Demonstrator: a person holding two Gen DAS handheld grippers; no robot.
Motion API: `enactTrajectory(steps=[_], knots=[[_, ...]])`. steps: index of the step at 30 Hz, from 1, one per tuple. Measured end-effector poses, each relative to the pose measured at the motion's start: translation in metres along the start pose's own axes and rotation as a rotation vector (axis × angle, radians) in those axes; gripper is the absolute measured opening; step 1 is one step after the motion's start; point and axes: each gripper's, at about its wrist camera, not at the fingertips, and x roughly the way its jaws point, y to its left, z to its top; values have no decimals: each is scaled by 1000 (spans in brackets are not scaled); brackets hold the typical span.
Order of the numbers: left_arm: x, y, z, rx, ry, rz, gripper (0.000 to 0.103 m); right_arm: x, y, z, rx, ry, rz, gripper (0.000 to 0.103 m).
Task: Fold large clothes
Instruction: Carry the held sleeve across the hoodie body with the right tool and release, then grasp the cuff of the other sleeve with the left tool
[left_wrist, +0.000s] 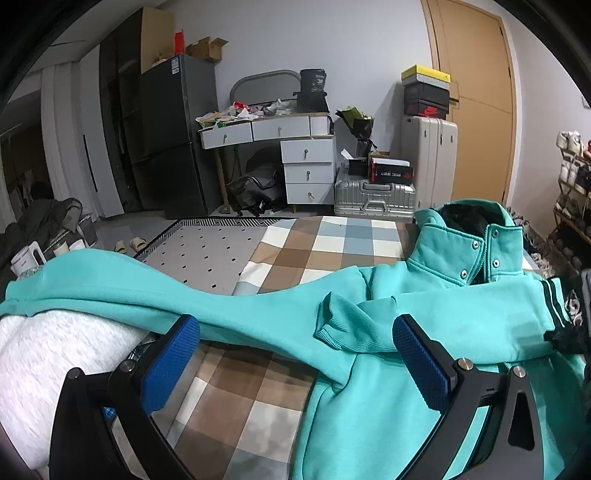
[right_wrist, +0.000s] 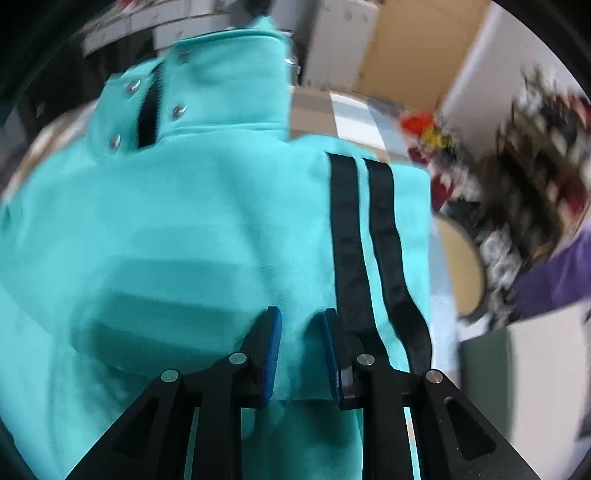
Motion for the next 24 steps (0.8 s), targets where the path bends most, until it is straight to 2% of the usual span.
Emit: enactTrajectory(steps=[2,3,5,8,9,11,12,14,15,17,18,20,22,24], knots=[[-2,2,0,-10,-18,10,102,-8,-4,0,37,-4,24,22],[-3,3,0,-13,-28,16,102,-22,-10,-4,100,-29,86,22],[-5,5,0,-5,-50,36,102,-46,-16,-13,166,-72,141,22],[-1,5,2,11,-59,106,102,-103,-12,-32,203,-188,194,26],[-1,8,3,7,-59,90,102,-130,-7,-43,204,-256,221,29],[0,14,2,-23,-50,40,102,-173,3,-60,205,-372,249,50],[0,17,2,-33,-48,30,102,-196,10,-70,207,-443,256,56],[-2,19,-1,-25,-60,-1,102,-229,18,-82,213,-558,264,75],[-5,20,-3,-12,-72,-2,102,-252,25,-91,217,-641,274,79],[-9,23,-6,-9,-80,-10,102,-278,34,-102,226,-752,284,99],[-12,28,-7,-21,-77,-16,102,-290,40,-108,227,-815,296,103],[-15,40,-8,-75,-67,22,102,-304,55,-122,230,-934,291,103],[-23,57,-7,-164,-75,25,102,-301,69,-139,244,-1004,270,103],[-35,74,-3,-197,-97,22,102,-278,78,-158,299,-1035,240,103]])
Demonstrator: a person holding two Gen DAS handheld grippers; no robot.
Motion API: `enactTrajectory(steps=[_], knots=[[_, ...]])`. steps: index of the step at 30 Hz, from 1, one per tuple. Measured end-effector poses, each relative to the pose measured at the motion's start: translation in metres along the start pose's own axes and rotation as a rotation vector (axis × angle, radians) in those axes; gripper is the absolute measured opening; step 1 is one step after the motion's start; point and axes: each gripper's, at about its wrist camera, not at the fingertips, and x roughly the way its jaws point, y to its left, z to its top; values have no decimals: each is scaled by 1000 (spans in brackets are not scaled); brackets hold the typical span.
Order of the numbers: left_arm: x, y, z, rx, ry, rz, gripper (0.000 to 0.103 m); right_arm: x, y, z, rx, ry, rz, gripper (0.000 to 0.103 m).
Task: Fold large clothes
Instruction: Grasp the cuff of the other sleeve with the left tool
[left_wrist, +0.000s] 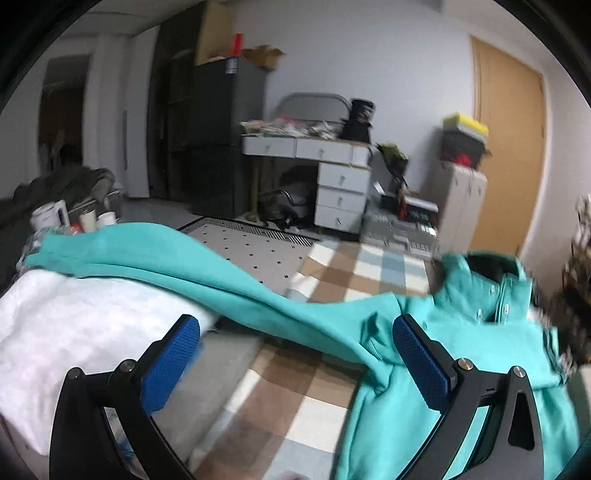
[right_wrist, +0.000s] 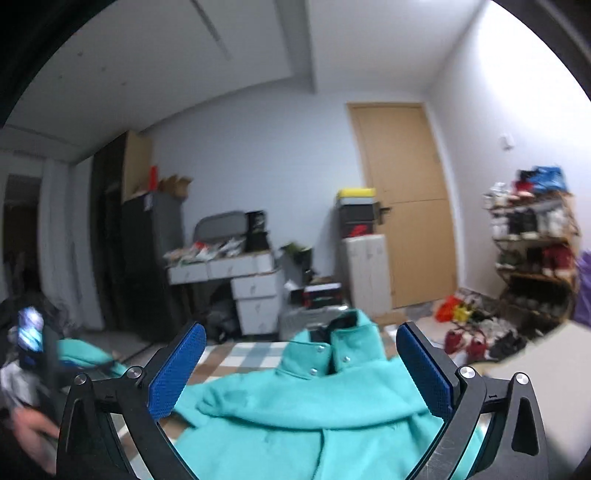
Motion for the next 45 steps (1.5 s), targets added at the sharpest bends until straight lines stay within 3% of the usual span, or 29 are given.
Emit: enactTrajectory(steps=[2,3,5,9,13,16,18,23,27,30,34,38,40,42,44,45], knots=[[-5,9,6,17,-10,-5,102,4,-8,-27,-10,11,5,103],[-6,17,12,28,4,4,102,19,-8,-36,-39,117,-18,103],[-2,33,22,15,56,-21,102,37,-13,-33,-48,241,-25,103],[9,76,43,-74,137,-21,102,36,-30,-26,41,209,10,103],[12,116,55,-113,167,54,102,22,-39,-17,130,185,68,103],[12,149,58,-137,189,137,102,6,-37,-16,127,164,92,103],[12,172,57,-190,215,146,102,0,-30,-18,117,156,102,103],[27,204,52,-362,296,41,102,1,-19,-16,102,172,144,103],[55,207,45,-439,400,-125,102,-3,-8,-18,68,163,154,103],[73,204,39,-470,448,-144,102,-2,-2,-21,37,173,146,103],[92,210,28,-590,463,-163,102,5,1,-25,34,205,153,103],[102,203,31,-581,457,-192,101,10,3,-28,32,225,154,103],[104,208,38,-562,456,-179,84,10,4,-29,30,230,154,103],[111,213,38,-493,502,-104,37,11,5,-29,27,232,152,103],[113,222,35,-505,511,-110,31,11,5,-29,23,234,148,103],[111,227,34,-525,502,-117,22,11,6,-30,22,236,148,103]])
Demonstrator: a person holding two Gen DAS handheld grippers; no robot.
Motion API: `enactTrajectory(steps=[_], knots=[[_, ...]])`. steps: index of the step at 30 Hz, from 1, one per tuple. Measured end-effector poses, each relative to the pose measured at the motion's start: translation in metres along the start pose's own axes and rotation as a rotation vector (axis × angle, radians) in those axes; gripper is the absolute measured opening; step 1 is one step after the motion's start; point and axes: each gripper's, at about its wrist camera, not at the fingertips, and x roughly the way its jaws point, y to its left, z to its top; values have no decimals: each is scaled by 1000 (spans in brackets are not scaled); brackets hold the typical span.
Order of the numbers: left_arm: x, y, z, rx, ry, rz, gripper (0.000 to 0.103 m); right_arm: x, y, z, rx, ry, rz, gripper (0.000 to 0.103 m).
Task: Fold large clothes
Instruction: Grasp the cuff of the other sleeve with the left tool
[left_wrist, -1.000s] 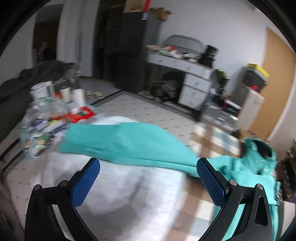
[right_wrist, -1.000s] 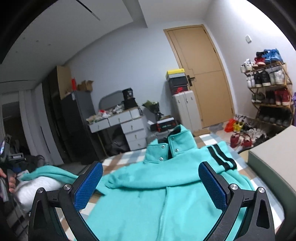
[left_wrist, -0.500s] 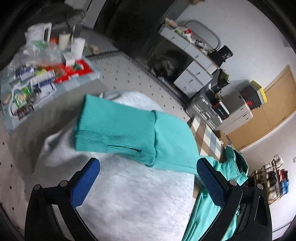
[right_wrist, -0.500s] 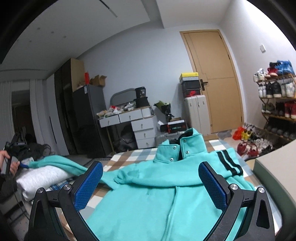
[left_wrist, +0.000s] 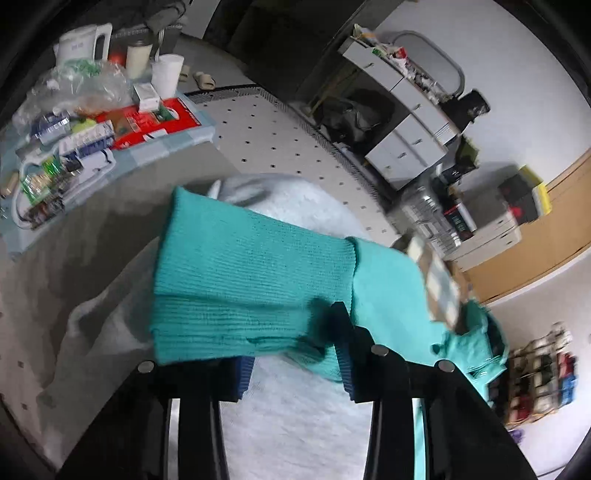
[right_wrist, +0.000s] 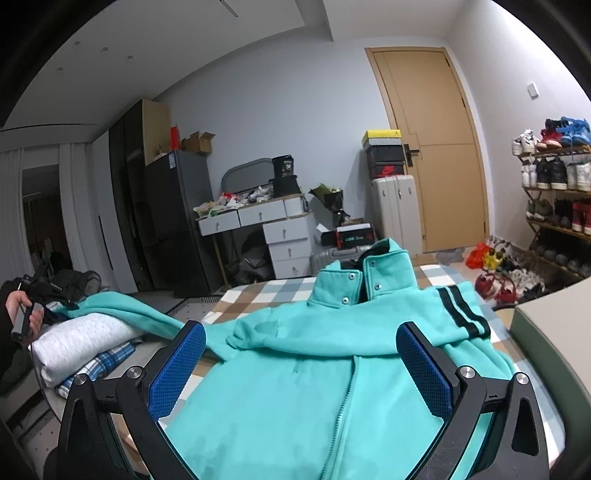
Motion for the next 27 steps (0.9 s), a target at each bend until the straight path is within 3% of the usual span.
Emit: enactTrajectory(steps=[3,8,17,21,24,25,26,27], knots=[[-11,9,1,-44,-35,-35,13,1,0,-1,-4,8,-5,103],[-22,6,1,-47,-98,-58,13,4,2,-3,-7,21,-16,103],[-1,17,9,-94,-87,-111,13,6,3,-3,-2,35,-11,103],[4,20,13,-158,-60,-145,22,7,3,-3,1,42,-15,103],[4,12,13,-126,-61,-119,21,7,4,-3,0,37,-18,103],[3,8,12,-109,-64,-115,19,7,5,-3,-2,38,-21,103],[2,5,12,-92,-68,-102,9,8,5,-3,-4,41,-23,103],[1,5,13,-88,-69,-105,8,9,5,-3,-5,43,-24,103]])
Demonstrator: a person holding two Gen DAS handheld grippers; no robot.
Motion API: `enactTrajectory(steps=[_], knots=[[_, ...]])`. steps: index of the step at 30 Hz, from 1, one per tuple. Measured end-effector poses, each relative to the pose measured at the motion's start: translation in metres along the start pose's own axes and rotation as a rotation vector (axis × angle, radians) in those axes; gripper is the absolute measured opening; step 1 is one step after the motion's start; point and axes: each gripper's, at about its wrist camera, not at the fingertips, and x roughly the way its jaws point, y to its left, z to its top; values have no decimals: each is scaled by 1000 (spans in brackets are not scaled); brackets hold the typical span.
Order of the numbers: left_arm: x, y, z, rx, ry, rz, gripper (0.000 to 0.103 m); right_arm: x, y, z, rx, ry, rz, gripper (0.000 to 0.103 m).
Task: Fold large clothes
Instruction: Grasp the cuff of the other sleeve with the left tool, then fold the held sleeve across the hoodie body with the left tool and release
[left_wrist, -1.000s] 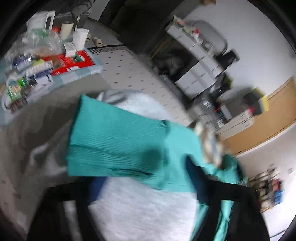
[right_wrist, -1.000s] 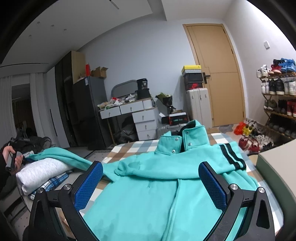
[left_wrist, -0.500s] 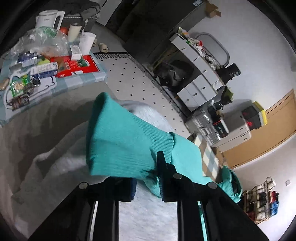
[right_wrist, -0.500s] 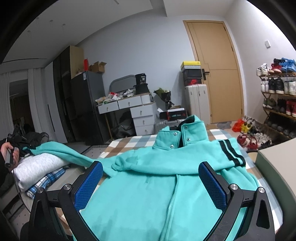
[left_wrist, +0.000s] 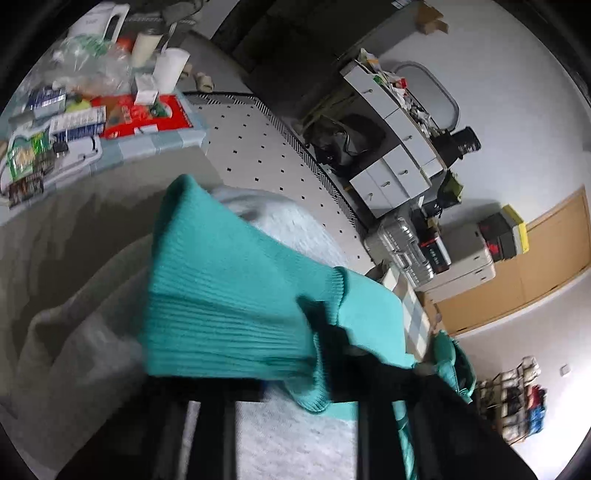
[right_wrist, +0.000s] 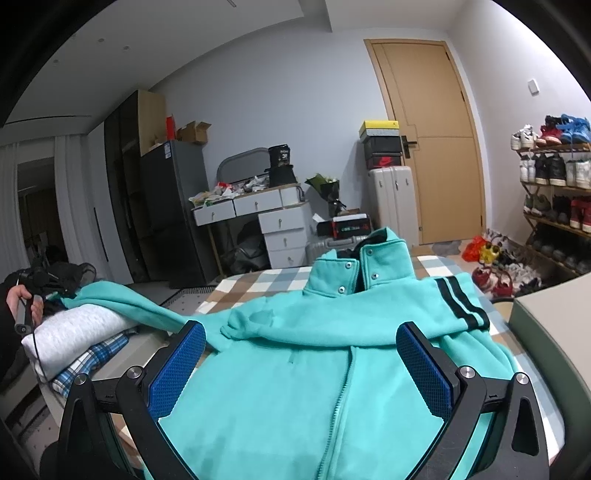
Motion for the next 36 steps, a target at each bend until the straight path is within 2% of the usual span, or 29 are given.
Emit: enactTrajectory(steps=[5,9,12,15,20,25,29,30,33,34,36], knots=[[-20,-23,9,22,-58,-26,6,1,0,0,-3,4,-9,103],[-45,-81,13,132,-119,-88,6,-1,-3,2,5,-8,-20,103],[-65,-146,5,260,-152,-159,5,1,-8,2,22,4,-35,103],[-85,-229,-17,414,-176,-270,5,3,-15,3,50,13,-49,103],[-87,-351,-73,612,-134,-402,5,-1,-31,6,113,3,-99,103],[-57,-450,-158,776,-19,-475,5,-11,-68,10,248,-14,-207,103],[-6,-500,-236,857,138,-541,5,-35,-115,11,461,-83,-191,103],[13,-511,-262,870,183,-544,5,-41,-124,11,489,-95,-209,103],[63,-526,-308,894,295,-548,5,-60,-150,8,591,-145,-305,103],[85,-532,-330,900,327,-523,5,-64,-158,6,625,-154,-333,103],[134,-540,-375,910,440,-484,5,-70,-173,2,688,-162,-382,103]])
